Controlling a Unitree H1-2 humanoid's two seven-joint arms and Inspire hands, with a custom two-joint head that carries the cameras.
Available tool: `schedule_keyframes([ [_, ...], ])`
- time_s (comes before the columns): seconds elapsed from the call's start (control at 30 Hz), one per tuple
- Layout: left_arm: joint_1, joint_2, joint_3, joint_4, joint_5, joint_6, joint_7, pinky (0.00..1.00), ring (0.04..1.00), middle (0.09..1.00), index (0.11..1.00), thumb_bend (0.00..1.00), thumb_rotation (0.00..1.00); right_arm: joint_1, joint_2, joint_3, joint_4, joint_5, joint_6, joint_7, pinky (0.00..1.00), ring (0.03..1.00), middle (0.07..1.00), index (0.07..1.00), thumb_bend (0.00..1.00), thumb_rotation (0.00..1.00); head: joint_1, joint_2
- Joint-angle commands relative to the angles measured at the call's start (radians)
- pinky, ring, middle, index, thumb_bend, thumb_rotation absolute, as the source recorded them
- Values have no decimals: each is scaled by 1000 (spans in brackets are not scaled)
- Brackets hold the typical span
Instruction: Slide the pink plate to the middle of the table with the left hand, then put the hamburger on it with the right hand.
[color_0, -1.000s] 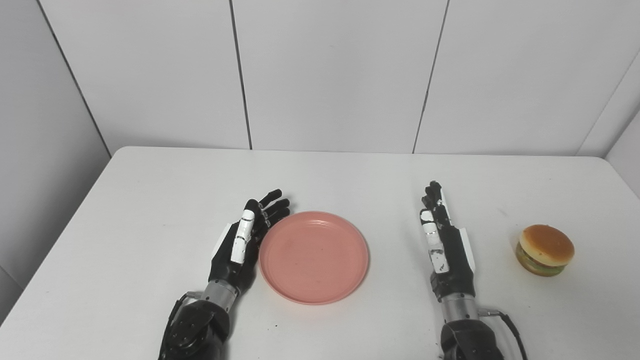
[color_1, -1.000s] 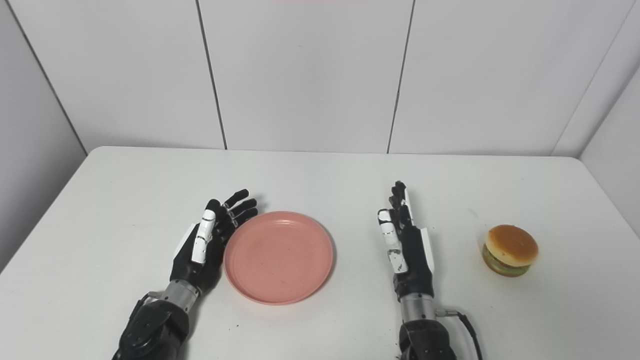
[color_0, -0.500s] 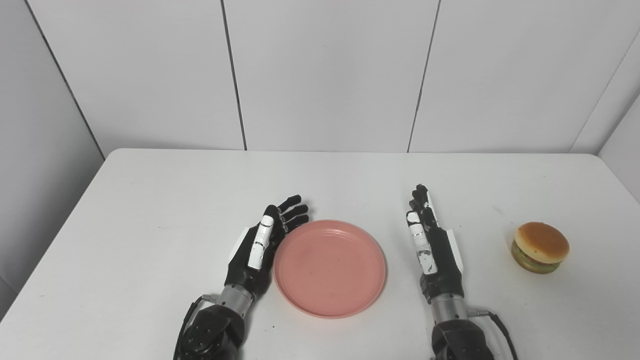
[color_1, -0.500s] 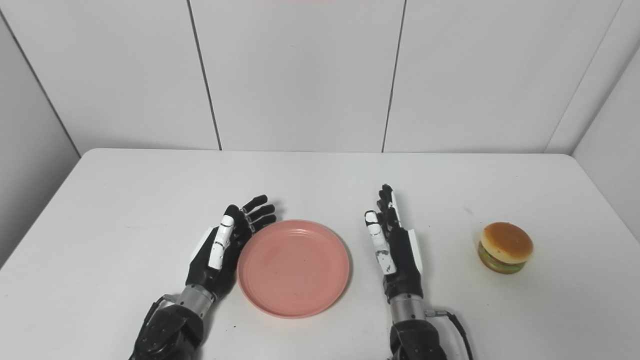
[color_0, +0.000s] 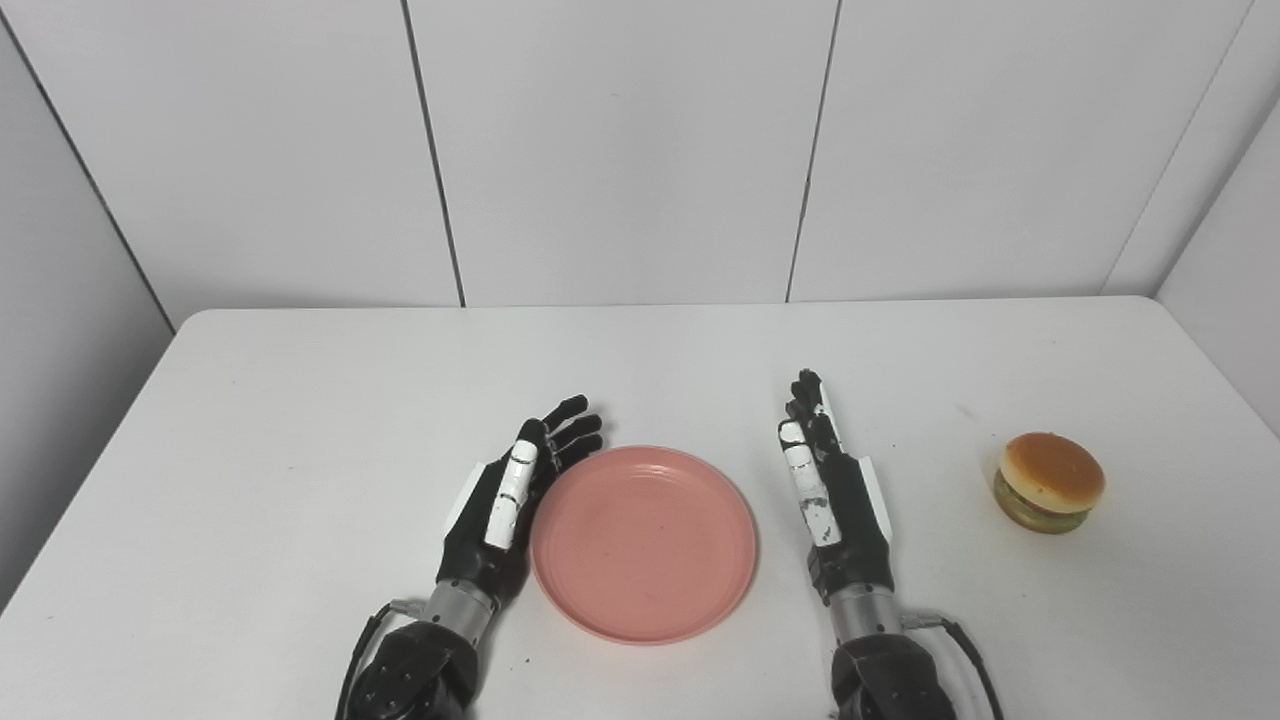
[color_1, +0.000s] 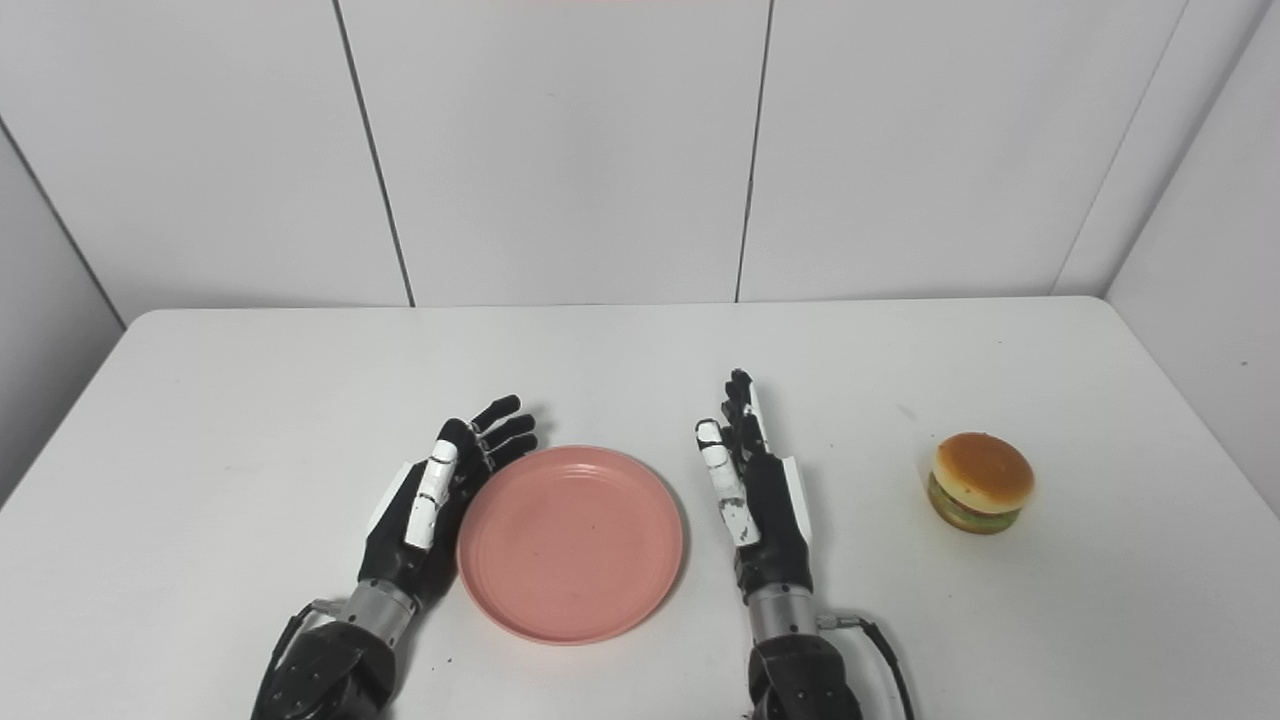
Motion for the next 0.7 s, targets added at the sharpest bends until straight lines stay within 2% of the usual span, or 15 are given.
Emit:
schedule_keyframes([
  [0.0, 43, -15, 6, 30, -14, 19, 5, 919, 883, 875, 866, 563, 1000, 60, 6, 9, 41, -11, 24, -3, 1000, 1000, 1000, 1000, 636, 906, -1, 5],
  [0.17, 58, -33, 30, 50, -22, -46, 7, 926, 919, 914, 900, 564, 1000, 60, 3, 6, 30, -20, 21, -9, 1000, 1000, 1000, 1000, 641, 925, 4, 11],
  [0.27, 70, -40, 37, 64, -18, -91, 5, 972, 957, 954, 941, 574, 1000, 57, 5, -1, 21, -20, 14, -14, 1000, 1000, 1000, 1000, 625, 911, 6, 13],
  [0.4, 88, -26, 27, 55, 21, -118, 7, 999, 998, 998, 995, 576, 1000, 50, -5, 0, 2, -56, 3, -33, 1000, 1000, 1000, 1000, 592, 936, 5, 13],
  [0.53, 101, -17, 22, 61, 68, -177, 32, 1000, 1000, 1000, 1000, 559, 1000, 46, -7, -6, -16, -109, -3, -78, 983, 993, 1000, 1000, 595, 959, -4, 14],
  [0.67, 115, -20, 22, 49, 80, -181, 48, 1000, 1000, 1000, 1000, 573, 1000, 35, -26, -16, -44, -85, -7, -62, 988, 995, 1000, 1000, 597, 946, -14, 21],
])
